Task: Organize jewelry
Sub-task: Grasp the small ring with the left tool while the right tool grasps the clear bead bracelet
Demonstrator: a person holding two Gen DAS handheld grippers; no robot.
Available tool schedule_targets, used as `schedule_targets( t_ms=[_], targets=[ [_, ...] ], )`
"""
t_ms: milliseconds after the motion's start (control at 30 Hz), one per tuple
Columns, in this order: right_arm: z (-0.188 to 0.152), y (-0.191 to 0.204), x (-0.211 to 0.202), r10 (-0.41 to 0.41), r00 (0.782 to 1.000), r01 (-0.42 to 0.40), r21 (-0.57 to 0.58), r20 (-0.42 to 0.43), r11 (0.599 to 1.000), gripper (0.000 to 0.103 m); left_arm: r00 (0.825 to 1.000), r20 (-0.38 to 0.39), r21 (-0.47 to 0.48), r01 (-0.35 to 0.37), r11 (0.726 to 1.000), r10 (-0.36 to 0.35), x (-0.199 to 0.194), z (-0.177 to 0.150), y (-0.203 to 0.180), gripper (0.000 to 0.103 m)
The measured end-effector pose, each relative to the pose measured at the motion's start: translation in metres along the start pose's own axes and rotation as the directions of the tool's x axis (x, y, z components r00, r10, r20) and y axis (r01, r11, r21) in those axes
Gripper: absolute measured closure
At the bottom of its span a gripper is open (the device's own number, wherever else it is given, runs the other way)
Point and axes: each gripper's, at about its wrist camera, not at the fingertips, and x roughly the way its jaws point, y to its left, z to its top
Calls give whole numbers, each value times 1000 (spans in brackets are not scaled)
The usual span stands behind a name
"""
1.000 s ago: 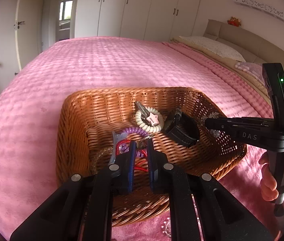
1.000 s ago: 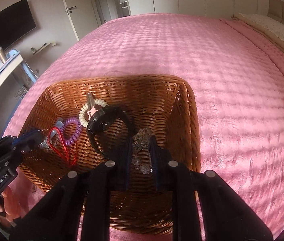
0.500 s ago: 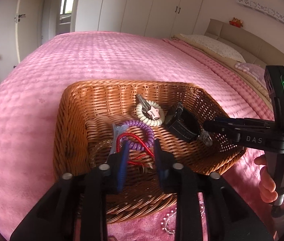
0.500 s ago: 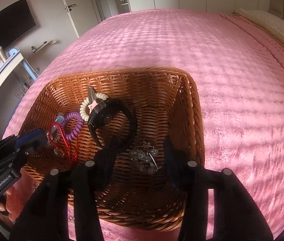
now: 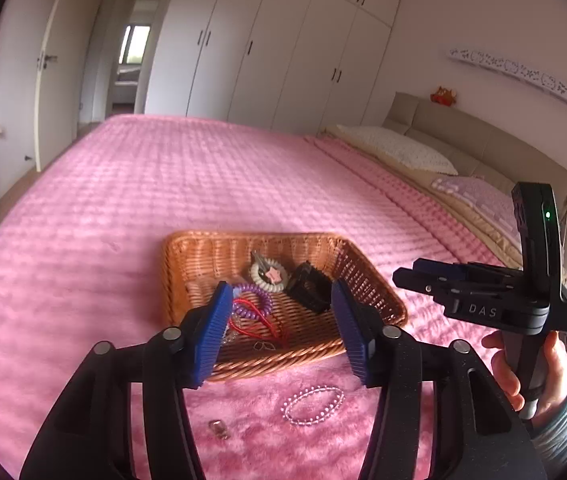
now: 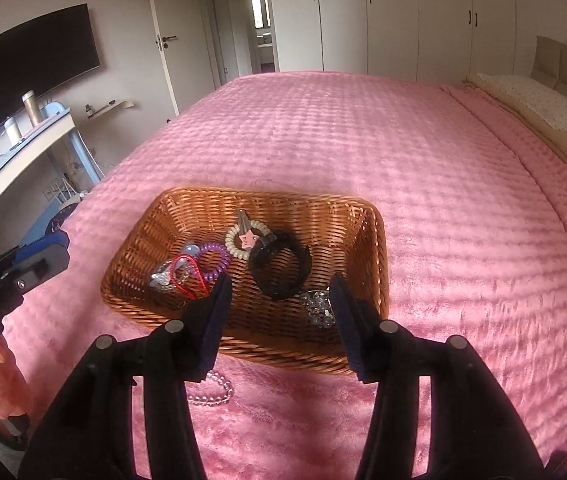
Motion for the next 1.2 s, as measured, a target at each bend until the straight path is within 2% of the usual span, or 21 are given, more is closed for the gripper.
schedule_targets(
  t_ms=[200, 500, 733, 900, 1100, 1200],
  targets=[
    [-21, 25, -19, 28, 1000, -28, -35, 6, 999, 56, 999, 43, 6, -21, 1000, 21, -43, -7, 3, 46],
    [-64, 49, 6, 73, 995, -77, -47, -71, 996, 56, 999, -19, -33, -41, 999, 40, -54, -52, 29, 46],
    [-91, 51, 41, 82, 986, -84, -8, -142, 996, 56, 990, -131, -46, -54, 997, 47, -25, -87, 41, 46],
    [-100, 48, 60, 82, 982, -81, 11, -171, 997, 65, 977, -206, -39, -69, 997, 59, 1, -105, 42, 46],
    [-105, 48, 74, 65, 981, -61, 28, -185, 998, 66, 965, -251, -4, -73, 997, 70, 19, -113, 36, 47],
    [-105, 49, 80, 46, 980, -42, 23, -196, 999, 71, 953, -290, 30, -87, 996, 92, 30, -114, 32, 49]
  ],
)
